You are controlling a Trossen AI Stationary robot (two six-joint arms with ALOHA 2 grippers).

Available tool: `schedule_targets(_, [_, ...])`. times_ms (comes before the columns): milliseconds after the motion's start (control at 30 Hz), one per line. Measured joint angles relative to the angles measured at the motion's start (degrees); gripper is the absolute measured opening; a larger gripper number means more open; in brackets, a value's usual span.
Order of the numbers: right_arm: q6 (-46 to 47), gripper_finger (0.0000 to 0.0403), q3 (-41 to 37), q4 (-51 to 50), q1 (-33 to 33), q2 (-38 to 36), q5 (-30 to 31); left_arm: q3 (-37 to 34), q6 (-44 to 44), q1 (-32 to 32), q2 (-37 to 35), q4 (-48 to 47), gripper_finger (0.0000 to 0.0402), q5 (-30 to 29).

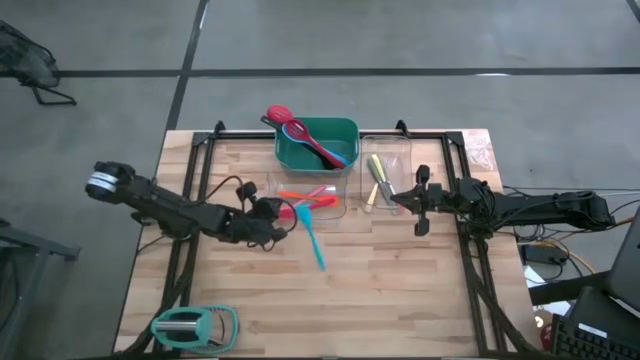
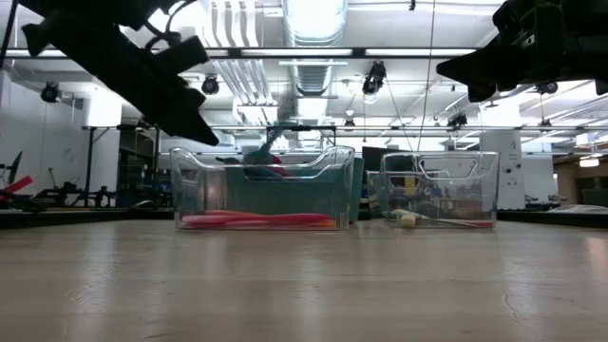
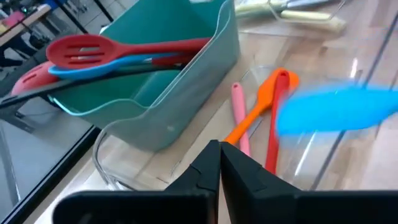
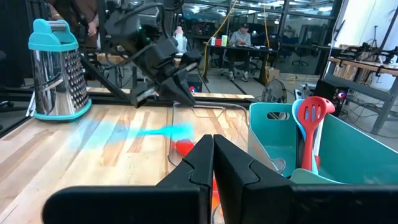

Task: Pick & Place Kitchen Items
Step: Put the blue spatula into the transparent bin, then put the blue spatula into the left transparent bin

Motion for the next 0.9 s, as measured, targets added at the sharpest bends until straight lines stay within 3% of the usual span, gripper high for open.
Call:
schedule_targets(167, [0.0, 0.0008, 0.0, 0.0, 0.0, 0.0, 0.0, 0.0, -1.9, 3.0, 0.5, -0.1, 0.0004, 5.9])
schedule_targets(300, [0.0, 0.0008, 0.0, 0.0, 0.0, 0.0, 0.0, 0.0, -4.7, 4.1, 0.6, -0.1, 0.0011, 5.6])
schedule_targets(467, [0.0, 0.0008, 0.0, 0.0, 0.0, 0.0, 0.0, 0.5, -1.6, 3.5, 0.6, 0.1, 0.0016, 5.8])
schedule_targets(567, [0.0, 0.0008, 0.0, 0.0, 0.0, 0.0, 0.0, 1.2, 1.6, 2.6, 0.6, 0.2, 0.0015, 8.9])
schedule_targets(667, [0.0, 0.0008, 0.0, 0.0, 0.0, 0.0, 0.0, 1.5, 5.3, 1.8, 0.6, 2.5, 0.0018, 17.4])
schedule_targets(800, [0.0, 0.0008, 0.0, 0.0, 0.0, 0.0, 0.0, 1.4, 8.3, 1.1, 1.1, 7.0, 0.0031, 35.0])
schedule_targets(900, [0.0, 0.0008, 0.0, 0.0, 0.0, 0.0, 0.0, 1.3, 7.5, 0.5, 1.8, 7.2, 0.0051, 41.6])
